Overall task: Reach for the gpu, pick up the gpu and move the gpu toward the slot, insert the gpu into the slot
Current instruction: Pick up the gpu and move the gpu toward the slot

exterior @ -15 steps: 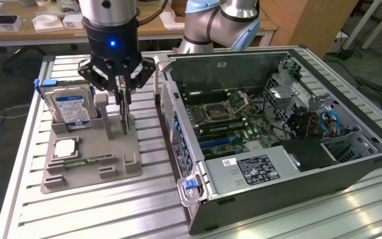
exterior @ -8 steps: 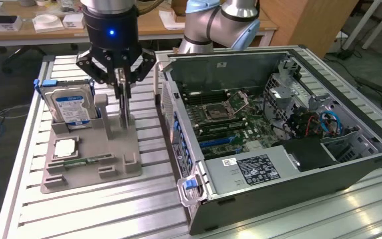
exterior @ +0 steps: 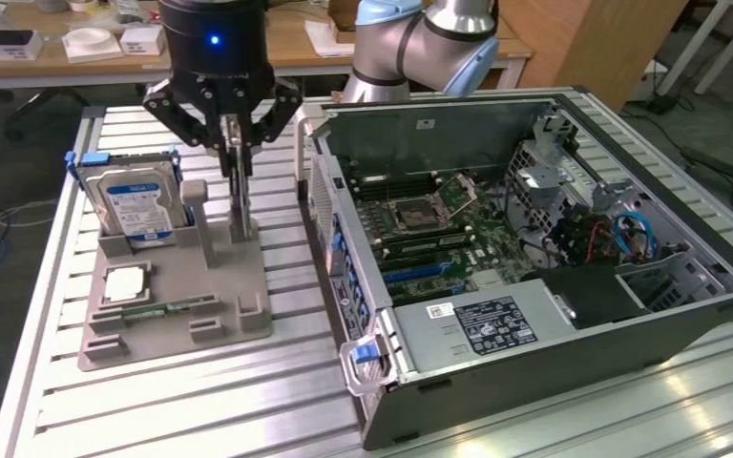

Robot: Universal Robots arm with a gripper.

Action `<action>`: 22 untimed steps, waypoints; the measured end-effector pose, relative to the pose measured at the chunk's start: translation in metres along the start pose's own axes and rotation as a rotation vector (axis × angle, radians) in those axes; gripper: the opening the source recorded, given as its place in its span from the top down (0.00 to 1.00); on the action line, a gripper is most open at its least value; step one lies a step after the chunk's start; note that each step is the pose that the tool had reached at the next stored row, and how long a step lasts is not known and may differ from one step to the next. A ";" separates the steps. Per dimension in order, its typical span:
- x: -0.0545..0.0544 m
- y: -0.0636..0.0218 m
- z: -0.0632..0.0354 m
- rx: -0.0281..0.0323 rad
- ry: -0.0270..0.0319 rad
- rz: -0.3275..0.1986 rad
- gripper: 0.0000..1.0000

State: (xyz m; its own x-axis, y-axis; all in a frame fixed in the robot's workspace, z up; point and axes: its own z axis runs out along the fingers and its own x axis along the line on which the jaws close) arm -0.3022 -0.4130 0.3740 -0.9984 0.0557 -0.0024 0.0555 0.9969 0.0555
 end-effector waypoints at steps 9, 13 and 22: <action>0.000 0.0019 -0.0343 -0.0003 0.0001 0.001 0.74; -0.003 0.0026 -0.0443 -0.0018 0.0002 0.001 0.74; -0.020 0.0036 -0.0455 -0.0100 0.0035 -0.023 0.74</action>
State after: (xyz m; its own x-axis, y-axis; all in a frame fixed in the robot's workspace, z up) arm -0.2827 -0.4130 0.4196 -0.9995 0.0329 -0.0003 0.0328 0.9973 0.0654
